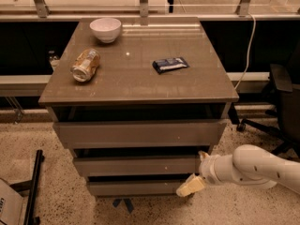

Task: Open middle drawer

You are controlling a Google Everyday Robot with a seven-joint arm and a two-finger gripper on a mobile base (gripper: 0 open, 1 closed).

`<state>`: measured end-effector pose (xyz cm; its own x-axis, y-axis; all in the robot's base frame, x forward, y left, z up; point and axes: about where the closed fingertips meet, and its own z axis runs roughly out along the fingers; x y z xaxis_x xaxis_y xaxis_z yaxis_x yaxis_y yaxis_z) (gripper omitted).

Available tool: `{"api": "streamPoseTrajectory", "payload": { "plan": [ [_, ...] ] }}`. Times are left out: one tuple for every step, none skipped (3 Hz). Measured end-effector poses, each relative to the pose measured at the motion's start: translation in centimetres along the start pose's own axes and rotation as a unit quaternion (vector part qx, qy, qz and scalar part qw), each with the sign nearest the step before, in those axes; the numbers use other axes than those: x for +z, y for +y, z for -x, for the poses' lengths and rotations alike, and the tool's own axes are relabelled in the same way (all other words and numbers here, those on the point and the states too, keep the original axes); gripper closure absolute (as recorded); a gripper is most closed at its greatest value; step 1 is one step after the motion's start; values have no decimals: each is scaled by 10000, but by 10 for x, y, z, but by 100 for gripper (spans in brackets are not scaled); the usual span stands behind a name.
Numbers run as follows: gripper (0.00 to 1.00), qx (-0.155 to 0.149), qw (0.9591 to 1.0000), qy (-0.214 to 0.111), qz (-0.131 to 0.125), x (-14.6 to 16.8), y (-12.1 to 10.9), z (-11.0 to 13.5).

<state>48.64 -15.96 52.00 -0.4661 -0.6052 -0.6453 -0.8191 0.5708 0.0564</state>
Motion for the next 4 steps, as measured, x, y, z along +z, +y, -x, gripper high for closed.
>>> {"api": "streamPoseTrajectory", "payload": {
  "plan": [
    [0, 92, 9999, -78, 65, 15, -17, 0],
    [0, 202, 9993, -241, 223, 42, -34, 2],
    [0, 249, 9986, -290, 359, 62, -41, 3],
    [0, 319, 9976, -228, 574, 84, -40, -1]
  ]
}}
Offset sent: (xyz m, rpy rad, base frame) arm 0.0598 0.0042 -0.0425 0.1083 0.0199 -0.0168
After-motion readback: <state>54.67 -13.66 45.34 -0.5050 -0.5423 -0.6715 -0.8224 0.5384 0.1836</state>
